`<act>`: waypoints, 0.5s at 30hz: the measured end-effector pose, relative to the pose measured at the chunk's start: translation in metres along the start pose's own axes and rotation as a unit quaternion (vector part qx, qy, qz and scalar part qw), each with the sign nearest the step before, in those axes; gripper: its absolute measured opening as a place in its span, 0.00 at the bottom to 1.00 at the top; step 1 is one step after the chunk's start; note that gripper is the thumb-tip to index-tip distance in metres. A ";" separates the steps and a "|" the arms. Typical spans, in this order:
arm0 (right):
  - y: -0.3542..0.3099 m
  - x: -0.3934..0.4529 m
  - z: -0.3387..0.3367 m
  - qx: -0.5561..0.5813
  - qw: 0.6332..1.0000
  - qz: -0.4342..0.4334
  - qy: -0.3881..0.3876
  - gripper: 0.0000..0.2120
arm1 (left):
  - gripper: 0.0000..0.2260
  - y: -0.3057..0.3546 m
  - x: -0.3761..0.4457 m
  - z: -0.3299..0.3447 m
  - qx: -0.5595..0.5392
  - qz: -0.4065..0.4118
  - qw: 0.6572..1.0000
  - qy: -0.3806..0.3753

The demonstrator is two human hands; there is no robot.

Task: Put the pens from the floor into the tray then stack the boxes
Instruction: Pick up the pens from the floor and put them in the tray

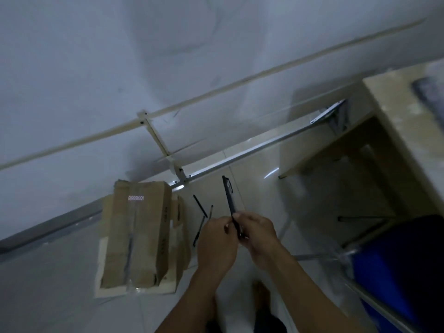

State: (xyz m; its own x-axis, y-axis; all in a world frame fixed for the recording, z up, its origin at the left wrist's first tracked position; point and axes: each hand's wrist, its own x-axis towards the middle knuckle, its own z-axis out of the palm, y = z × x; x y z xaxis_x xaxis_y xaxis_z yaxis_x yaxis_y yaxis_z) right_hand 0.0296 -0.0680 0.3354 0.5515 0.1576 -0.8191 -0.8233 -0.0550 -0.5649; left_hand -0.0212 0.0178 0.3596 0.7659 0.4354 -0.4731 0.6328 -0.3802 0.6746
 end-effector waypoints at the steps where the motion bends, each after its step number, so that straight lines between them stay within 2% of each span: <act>1: -0.007 -0.018 0.000 0.020 1.000 -0.005 0.006 0.05 | 0.14 0.011 -0.009 -0.010 0.017 0.008 1.000 -0.008; 3: -0.022 -0.045 -0.001 0.056 0.998 -0.020 0.000 0.06 | 0.12 0.031 -0.018 -0.027 0.013 0.021 1.000 0.005; 6: -0.056 -0.073 -0.007 0.078 0.995 -0.054 -0.019 0.07 | 0.09 0.064 -0.020 -0.046 -0.129 -0.014 0.990 0.047; 9: -0.090 -0.094 -0.016 0.080 0.990 -0.097 -0.059 0.06 | 0.06 0.104 -0.019 -0.054 -0.248 -0.019 0.968 0.006; 12: -0.123 -0.105 -0.029 0.034 0.986 -0.141 -0.076 0.07 | 0.10 0.142 -0.011 -0.049 -0.261 0.015 0.965 -0.017; 15: -0.160 -0.113 -0.056 -0.017 0.980 -0.190 -0.052 0.09 | 0.07 0.183 -0.001 -0.030 -0.291 0.027 0.956 0.005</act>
State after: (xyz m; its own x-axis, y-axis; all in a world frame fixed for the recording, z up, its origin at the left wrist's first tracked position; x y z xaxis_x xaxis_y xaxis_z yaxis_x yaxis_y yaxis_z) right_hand 0.1067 -0.1324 0.5126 0.7996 0.2734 -0.5347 -0.5548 -0.0046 -0.8320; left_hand 0.0909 -0.0279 0.5003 0.7931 0.4366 -0.4248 0.4195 0.1142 0.9006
